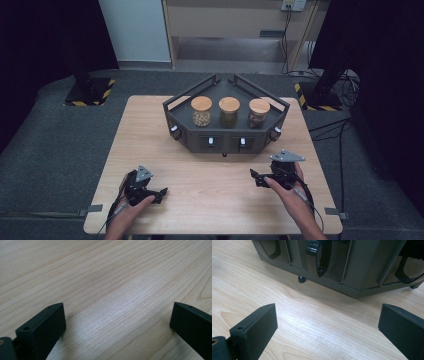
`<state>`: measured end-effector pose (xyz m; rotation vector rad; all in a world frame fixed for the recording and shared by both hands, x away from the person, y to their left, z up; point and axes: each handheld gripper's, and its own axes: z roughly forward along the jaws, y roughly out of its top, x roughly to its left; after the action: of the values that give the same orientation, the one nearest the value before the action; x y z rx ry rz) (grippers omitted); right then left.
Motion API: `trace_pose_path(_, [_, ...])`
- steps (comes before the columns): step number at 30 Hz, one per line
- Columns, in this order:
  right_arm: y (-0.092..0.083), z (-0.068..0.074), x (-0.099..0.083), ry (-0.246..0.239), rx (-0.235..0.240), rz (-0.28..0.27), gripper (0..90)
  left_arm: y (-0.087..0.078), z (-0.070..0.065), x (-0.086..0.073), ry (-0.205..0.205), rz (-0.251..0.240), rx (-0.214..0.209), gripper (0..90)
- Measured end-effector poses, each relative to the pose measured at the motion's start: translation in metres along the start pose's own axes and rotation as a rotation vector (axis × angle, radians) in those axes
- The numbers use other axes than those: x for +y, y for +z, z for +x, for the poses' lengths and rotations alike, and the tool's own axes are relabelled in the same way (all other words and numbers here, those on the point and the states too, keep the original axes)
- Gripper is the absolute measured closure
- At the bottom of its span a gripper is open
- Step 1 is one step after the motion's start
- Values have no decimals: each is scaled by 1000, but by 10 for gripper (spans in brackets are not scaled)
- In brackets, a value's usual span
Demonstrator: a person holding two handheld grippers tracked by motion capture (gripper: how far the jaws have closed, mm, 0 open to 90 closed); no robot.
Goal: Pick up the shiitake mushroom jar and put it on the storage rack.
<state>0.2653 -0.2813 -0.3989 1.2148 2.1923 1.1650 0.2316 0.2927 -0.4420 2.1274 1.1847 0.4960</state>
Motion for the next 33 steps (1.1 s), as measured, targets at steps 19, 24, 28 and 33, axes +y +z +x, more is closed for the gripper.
trace_pose_path(19, [0,3,-16,12,7,19,23,0,0,0,0,0,0,0])
trace_pose_path(24, [0,3,-20,10,9,24,23,0,0,0,0,0,0,0])
trace_pose_path(28, [2,5,-24,7,11,34,23,0,0,0,0,0,0,0])
trace_pose_path(33, [7,6,-30,9,16,53,25,0,0,0,0,0,0,0])
